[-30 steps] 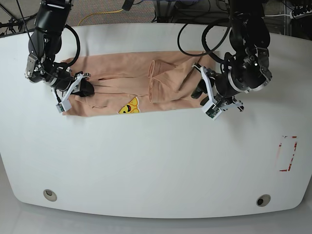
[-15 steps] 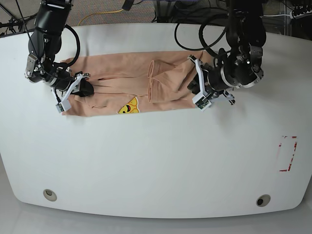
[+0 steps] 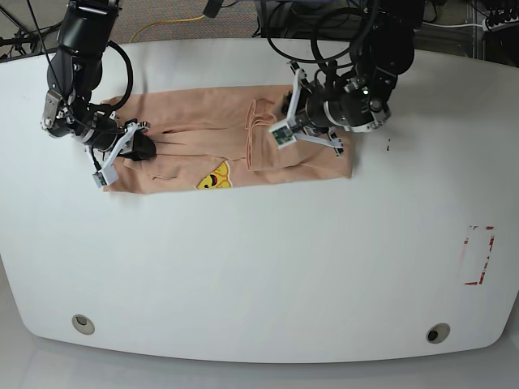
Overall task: Fold the T-shirt properly
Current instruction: 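Carry the strip end with the left gripper toward the right gripper, then release the folded end and raise both grippers away from the shirt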
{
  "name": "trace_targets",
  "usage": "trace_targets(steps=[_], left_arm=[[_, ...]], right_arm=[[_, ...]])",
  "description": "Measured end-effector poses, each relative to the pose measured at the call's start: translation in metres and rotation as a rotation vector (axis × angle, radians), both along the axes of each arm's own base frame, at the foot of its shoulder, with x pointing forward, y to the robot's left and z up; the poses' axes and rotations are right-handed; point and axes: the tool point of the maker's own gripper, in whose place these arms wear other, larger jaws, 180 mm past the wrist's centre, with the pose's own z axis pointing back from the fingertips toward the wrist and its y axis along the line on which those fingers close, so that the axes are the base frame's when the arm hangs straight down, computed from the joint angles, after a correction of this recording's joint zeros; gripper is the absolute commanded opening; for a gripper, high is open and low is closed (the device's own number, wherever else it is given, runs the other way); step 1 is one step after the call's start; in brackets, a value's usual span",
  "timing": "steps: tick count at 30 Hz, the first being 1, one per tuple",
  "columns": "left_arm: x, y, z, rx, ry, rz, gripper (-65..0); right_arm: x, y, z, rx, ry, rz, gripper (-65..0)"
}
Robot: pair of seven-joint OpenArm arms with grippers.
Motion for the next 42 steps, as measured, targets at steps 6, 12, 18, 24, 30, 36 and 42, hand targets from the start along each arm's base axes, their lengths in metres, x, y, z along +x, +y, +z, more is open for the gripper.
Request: trace_targets(steps=[6,12,18,24,30,36,42], left_arm=[[-0.004,-0.022,0.013,-0.012,-0.047,-0.110,-56.8],[0.028,0.000,0.025,0.021,-0.119,-0.030,-56.8],[0.071,0.009,0.052,-0.005,-0.233,0.070,-49.9],[0.080,-0.011,0.055,-0.057,-0.216,0.084,-39.6],[0.061,0.011,0.042,-0.032,-0.186,0.115,-52.8],[0.040,0.072,0.012,0.046,-0.105,0.258,-54.4],[0.030,0.095,0.002,0.014,-0.091,0.336,-54.4]], right_arm=[[0.000,0.000,0.000,0.001,0.000,0.000,-52.8],[0.000,-0.001,0.000,0.000,-0.001,-0.005,-52.8],[-0.001,-0.004,-0.001,0.019,-0.004,-0.048,-52.0],[-0.001,-0.003,0.000,0.021,-0.005,-0.048,-52.0],[0.000,-0.003,0.007,-0.034,0.000,-0.023,-49.6],[-0.003,-0.015,0.025,-0.174,0.037,0.028,-24.4],[0.022,-0.043,0.077,-0.155,-0.089,-0.075,-9.8]])
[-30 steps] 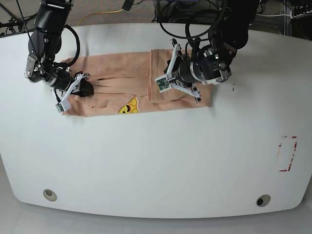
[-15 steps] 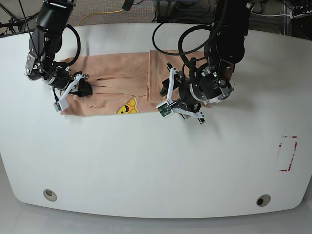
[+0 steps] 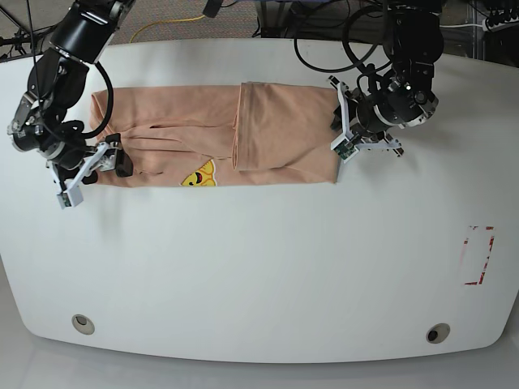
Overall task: Fold the T-shirt properly
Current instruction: 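Release the folded end and raise both grippers away from the shirt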
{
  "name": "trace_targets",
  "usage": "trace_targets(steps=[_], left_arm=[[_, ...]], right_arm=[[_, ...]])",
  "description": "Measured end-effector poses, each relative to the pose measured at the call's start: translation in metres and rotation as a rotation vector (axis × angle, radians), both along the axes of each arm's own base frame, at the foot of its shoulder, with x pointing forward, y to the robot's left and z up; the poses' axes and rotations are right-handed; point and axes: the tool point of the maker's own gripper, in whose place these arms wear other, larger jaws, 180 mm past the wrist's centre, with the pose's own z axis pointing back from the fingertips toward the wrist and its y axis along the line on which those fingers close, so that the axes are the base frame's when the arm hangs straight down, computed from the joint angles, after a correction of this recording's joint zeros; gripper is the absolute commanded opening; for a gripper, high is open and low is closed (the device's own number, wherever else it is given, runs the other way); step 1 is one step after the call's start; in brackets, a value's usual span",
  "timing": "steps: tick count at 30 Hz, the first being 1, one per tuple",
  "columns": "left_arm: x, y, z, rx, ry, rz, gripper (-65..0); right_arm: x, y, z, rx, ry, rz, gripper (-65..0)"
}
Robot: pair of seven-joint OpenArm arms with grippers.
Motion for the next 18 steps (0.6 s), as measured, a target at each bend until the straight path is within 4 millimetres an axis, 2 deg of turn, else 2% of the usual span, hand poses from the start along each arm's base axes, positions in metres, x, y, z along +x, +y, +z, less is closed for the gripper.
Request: trace_targets(steps=[5,9,12,18], left_arm=[[0.006,0.002,0.005,-0.008,-0.029,-0.002,-54.4],[0.013,0.001,0.008,-0.018,-0.044,0.000,-54.4],[0.016,0.000,0.002,-0.029,-0.028,0.005,-54.4],[0.019,-0.004,-0.011,-0.080,-0.014,0.014,-54.4]], right_arm=[[-0.008,-0.034,0.005,0.054,0.020,-0.117,-9.0],[-0.023,-0.062,-0.003,0.104,0.050,-0.205,-8.9],[-0.029,-0.073,-0.010,0.160,0.064,-0.239,-8.9],[-0.044,-0.078,-0.029,0.308,0.089,-0.299,-9.2]])
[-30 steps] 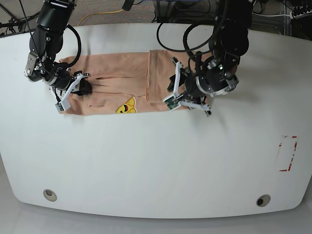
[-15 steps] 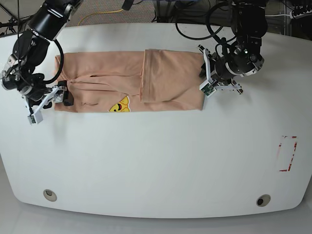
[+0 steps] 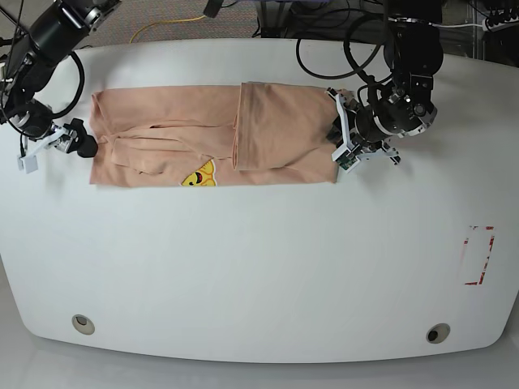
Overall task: Fold the T-shirt properly
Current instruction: 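Release the folded end and raise both grippers away from the shirt, then pinch both strip ends and push them together into a bundle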
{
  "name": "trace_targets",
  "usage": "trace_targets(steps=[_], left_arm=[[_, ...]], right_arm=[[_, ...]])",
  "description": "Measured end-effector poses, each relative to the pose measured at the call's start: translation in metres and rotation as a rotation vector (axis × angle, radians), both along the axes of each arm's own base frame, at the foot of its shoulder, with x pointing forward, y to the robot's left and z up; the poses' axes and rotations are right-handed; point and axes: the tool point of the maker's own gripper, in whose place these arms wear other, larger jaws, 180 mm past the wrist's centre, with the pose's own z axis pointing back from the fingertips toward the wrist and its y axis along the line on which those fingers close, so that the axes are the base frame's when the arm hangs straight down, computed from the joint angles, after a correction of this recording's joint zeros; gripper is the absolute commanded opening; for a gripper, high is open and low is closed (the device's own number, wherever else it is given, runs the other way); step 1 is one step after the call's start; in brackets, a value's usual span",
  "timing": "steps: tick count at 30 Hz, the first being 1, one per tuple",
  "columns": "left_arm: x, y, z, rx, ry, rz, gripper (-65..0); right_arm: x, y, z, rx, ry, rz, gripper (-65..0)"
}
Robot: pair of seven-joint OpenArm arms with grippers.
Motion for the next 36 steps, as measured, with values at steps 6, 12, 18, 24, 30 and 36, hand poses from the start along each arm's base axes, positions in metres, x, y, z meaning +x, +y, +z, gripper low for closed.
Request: trace_targets(steps=[6,12,18,24,30,36], left_arm=[[-0.001,0.000,-0.001,-0.001,0.004,0.000,-54.4],[0.000,0.000,0.000,0.000,0.001,0.000,-54.4],[0.000,0.000,-0.001,0.001,0.000,0.000,-54.4],[0.000,0.001,-0.001,0.004,0.000,0.000,-54.4],[0.000,0.002,-0.005,0.003,0.012,0.002,-54.3],[0.000,-0.008,-0.018,-0.031,0.057,0.020,-54.3]], right_arm=[[-0.013,0.007,-0.016,0.036,0.047,-0.002,-9.5],[-0.011,0.034,-0.023,0.115,0.000,-0.009,-9.5],[-0.003,0.058,-0.028,0.141,-0.012,0.036,-9.7],[0.011,0.086,-0.028,0.184,-0.057,0.071,-18.1],[0.007,0.093,-0.037,0.178,-0.023,0.080,-60.4],[-0.003,0.095,-0.040,0.139,0.014,0.112,-65.0]])
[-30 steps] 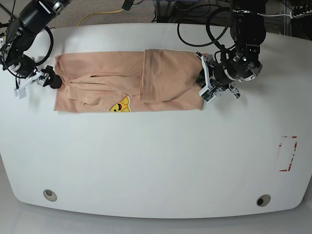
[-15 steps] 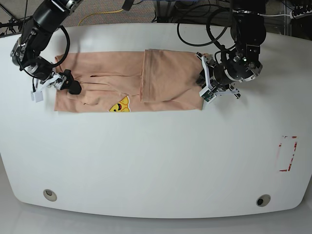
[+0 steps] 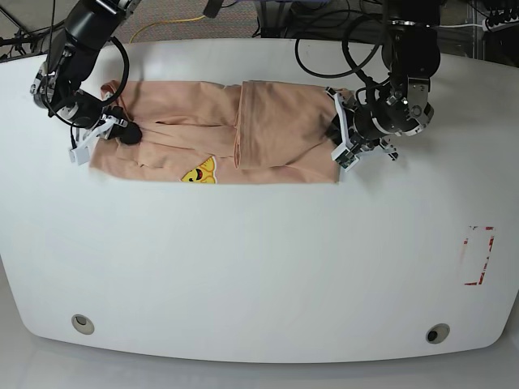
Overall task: Fold the T-shirt properly
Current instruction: 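Pinch both strip ends and push them together into a bundle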
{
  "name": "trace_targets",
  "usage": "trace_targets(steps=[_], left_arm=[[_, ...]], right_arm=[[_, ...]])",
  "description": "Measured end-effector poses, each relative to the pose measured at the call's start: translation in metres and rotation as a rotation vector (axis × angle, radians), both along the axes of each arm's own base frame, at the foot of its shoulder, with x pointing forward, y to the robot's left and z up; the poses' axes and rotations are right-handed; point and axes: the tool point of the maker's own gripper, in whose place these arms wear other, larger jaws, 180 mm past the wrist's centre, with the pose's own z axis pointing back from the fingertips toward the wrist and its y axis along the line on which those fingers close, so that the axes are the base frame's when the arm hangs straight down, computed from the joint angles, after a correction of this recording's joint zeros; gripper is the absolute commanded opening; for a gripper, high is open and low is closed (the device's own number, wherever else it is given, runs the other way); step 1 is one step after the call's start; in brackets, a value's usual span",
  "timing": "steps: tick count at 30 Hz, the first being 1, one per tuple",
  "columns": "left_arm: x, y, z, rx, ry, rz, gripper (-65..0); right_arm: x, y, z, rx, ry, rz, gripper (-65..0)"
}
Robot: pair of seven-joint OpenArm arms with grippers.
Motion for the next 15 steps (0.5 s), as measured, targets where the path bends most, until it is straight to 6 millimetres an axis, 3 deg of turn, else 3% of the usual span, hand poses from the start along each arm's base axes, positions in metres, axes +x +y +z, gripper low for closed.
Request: trace_targets(steps=[3,7,12,15], left_arm=[[0.006,-0.013,-0.003,-0.046,0.006,0.002,-54.3],[0.010,-0.032,-0.004,-0.110,0.019,0.008,-54.3],[0.018,-0.046,-0.003,-0.132,0.026,0.008,-54.3],[0.021,-0.053,-0.005,-0.162,0.037,0.009,-54.3]], right_arm=[[-0.004,-0.006,0.017,-0.093,-0.031,0.033,-65.0],[-0.002,-0.016,0.053,-0.241,-0.097,0.094,-65.0],[0.008,-0.008,0.094,-0.339,-0.216,0.142,-65.0],[0.004,0.004,0.098,-0.379,-0.222,0.206,-65.0]])
